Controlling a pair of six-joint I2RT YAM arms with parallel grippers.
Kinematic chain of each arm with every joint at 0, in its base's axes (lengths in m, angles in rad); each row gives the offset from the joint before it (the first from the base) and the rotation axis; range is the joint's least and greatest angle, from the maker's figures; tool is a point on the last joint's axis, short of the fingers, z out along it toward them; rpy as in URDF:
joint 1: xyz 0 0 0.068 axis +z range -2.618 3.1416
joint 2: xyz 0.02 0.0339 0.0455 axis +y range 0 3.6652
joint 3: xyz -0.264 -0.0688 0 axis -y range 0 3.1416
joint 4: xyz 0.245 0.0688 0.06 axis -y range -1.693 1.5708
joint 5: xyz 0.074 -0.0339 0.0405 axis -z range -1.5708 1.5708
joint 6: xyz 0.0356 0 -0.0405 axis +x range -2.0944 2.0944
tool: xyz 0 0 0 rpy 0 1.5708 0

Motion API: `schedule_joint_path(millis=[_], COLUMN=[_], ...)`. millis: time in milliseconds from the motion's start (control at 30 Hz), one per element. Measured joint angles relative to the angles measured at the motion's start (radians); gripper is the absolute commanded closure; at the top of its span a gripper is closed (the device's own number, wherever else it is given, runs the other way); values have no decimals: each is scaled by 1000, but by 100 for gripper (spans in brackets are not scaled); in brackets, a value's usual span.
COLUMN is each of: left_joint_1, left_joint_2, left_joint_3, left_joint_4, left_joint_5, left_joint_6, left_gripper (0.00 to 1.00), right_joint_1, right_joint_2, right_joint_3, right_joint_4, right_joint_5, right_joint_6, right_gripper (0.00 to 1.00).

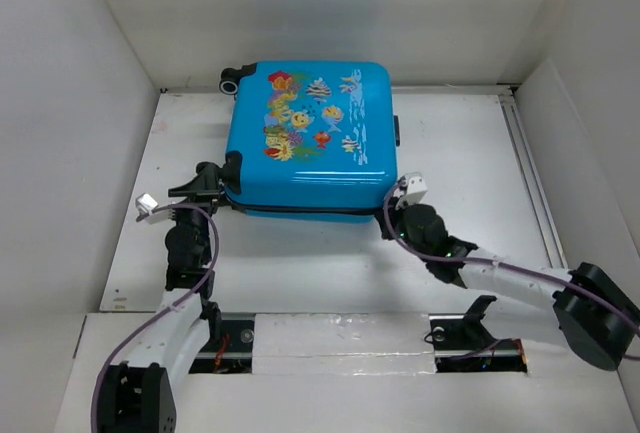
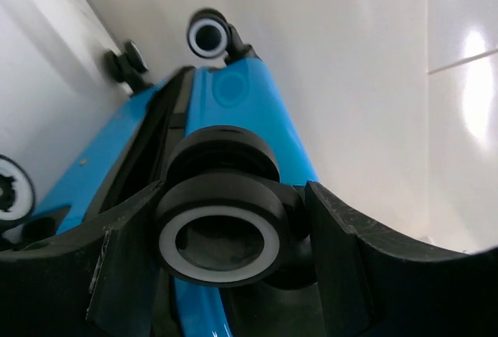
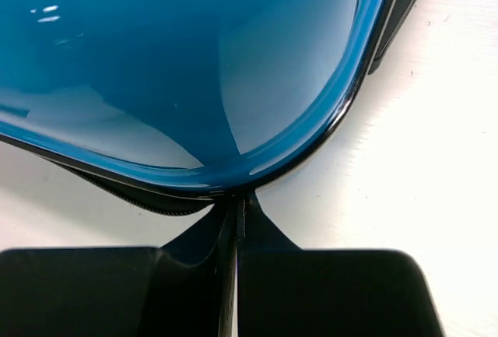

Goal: Pack the luggage

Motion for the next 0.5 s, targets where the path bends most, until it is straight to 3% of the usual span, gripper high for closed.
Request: schedule_joint_path(millis=[133, 233, 367, 500], left_joint_1=[8, -2, -121, -295], left_joint_2=[40, 106, 185, 231], left_joint_3=[18, 69, 184, 275], left_joint_4=[-2, -5, -13, -1], left_joint_5=[-52, -105, -259, -304], left_joint_6=[45, 89, 148, 218], left_gripper=[100, 100, 100, 100], right_joint_1=[209, 283, 261, 77], right_joint_2=[98, 165, 118, -32], right_joint_3=[28, 104, 121, 109], right_joint_4=[39, -27, -87, -231], right_joint_5=[315, 448, 432, 270], right_joint_6=[-9, -38, -55, -76], right_gripper=[100, 100, 100, 100])
